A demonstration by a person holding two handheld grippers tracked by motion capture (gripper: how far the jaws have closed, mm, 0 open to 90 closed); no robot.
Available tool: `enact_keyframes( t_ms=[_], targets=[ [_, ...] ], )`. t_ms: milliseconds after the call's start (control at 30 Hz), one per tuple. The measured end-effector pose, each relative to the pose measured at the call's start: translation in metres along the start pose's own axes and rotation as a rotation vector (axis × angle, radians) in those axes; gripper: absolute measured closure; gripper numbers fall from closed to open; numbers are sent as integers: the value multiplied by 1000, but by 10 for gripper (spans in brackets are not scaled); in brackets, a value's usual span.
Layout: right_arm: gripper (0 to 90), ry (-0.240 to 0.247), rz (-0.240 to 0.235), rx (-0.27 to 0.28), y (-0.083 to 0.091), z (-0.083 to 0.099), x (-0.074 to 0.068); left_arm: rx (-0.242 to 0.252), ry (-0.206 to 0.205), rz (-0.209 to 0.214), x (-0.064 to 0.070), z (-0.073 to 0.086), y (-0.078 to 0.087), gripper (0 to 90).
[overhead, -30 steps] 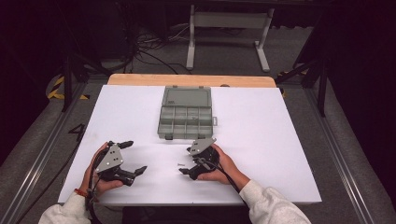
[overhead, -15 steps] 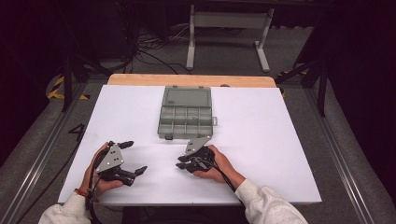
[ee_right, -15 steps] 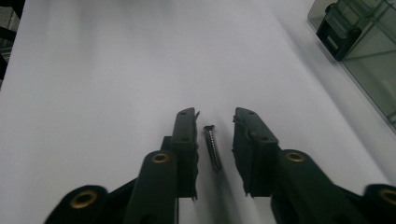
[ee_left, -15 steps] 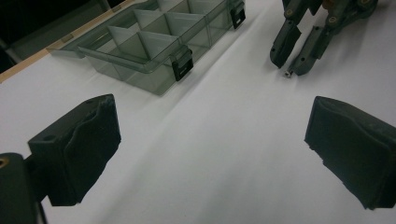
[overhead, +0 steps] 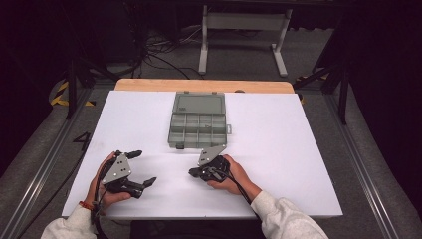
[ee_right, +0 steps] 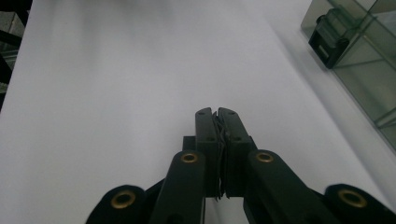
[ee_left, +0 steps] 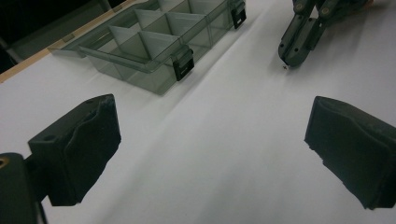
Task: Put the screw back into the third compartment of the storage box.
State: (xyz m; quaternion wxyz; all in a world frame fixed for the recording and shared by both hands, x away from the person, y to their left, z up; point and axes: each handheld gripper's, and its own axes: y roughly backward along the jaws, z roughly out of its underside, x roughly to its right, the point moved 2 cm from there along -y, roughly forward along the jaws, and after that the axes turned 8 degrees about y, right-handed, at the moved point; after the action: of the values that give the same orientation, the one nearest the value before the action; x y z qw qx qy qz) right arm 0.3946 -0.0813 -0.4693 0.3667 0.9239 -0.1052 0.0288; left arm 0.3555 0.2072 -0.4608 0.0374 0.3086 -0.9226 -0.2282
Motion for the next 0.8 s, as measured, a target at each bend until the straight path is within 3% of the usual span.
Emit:
enact_keyframes(
  t_ms=[800],
  targets=[
    [885,-19,98,73,39,2,11,-2,1,0,1,0,0,45]
  ],
)
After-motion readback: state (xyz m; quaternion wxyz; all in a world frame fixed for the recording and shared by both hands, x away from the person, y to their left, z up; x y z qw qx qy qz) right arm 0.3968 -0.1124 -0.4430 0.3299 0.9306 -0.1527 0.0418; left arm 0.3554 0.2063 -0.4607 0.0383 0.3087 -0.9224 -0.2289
